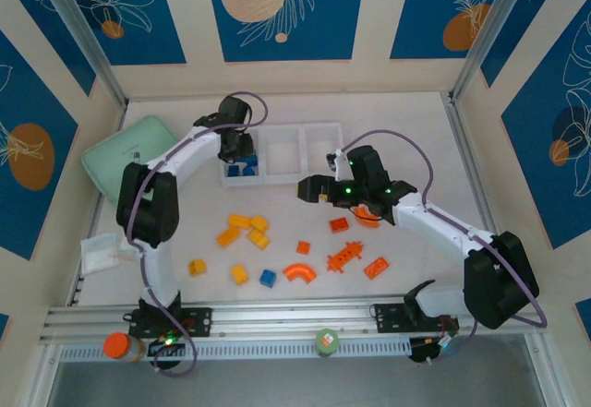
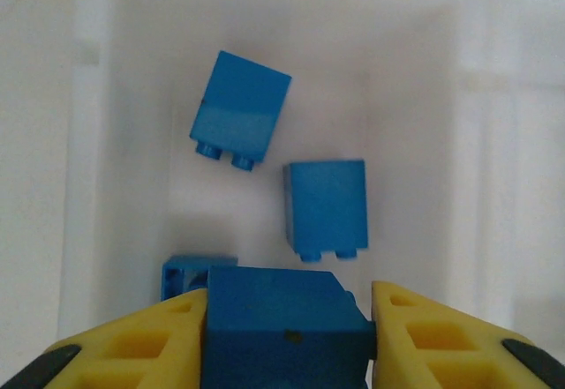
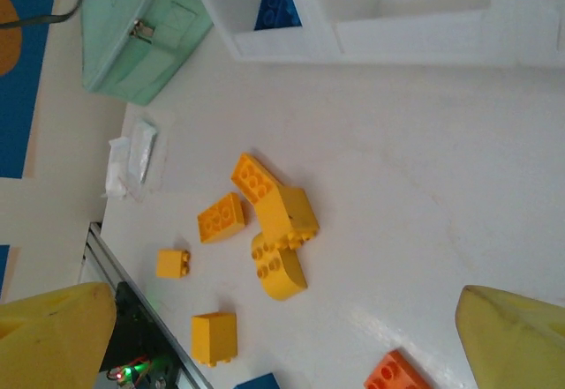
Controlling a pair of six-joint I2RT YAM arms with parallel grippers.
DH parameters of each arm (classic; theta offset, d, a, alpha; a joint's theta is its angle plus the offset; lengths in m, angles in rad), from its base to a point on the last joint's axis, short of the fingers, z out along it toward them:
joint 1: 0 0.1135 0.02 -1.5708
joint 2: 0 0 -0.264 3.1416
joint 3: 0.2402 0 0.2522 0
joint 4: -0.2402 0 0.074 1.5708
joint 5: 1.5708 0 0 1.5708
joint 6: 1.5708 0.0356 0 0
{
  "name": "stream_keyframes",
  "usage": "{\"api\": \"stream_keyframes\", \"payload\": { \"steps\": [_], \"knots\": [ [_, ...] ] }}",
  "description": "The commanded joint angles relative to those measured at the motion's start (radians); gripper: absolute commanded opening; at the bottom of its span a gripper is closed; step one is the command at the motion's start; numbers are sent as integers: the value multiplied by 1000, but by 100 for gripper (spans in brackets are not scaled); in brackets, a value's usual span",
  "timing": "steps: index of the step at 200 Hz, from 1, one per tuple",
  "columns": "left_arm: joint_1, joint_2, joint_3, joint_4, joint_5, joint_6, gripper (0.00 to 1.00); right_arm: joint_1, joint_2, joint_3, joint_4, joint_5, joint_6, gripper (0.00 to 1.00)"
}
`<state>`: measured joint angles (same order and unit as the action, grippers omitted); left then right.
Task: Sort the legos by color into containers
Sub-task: Place the lego in the container.
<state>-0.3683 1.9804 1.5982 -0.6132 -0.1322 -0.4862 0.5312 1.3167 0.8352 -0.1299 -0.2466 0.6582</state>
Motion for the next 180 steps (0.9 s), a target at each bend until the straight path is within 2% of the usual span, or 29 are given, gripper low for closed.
{"api": "stream_keyframes", "payload": {
  "steps": [1,14,82,140,180],
  "knots": [
    [6,29,62,-13,-16,31,46,9,16,34,14,-7,-7,99],
    [7,48,86,-32,-26,34,52,9,20,41,-6,5,-10,99],
    [8,4,122,-92,-35,48,55,8,9,90,-101,5,-57,99],
    [-24,-211,-43,-91,77,55,61,8,-35,71,-195,10,-69,99],
    [-113,-381,-226,-94,90,31,65,15,-88,18,-246,7,-70,99]
  ]
}}
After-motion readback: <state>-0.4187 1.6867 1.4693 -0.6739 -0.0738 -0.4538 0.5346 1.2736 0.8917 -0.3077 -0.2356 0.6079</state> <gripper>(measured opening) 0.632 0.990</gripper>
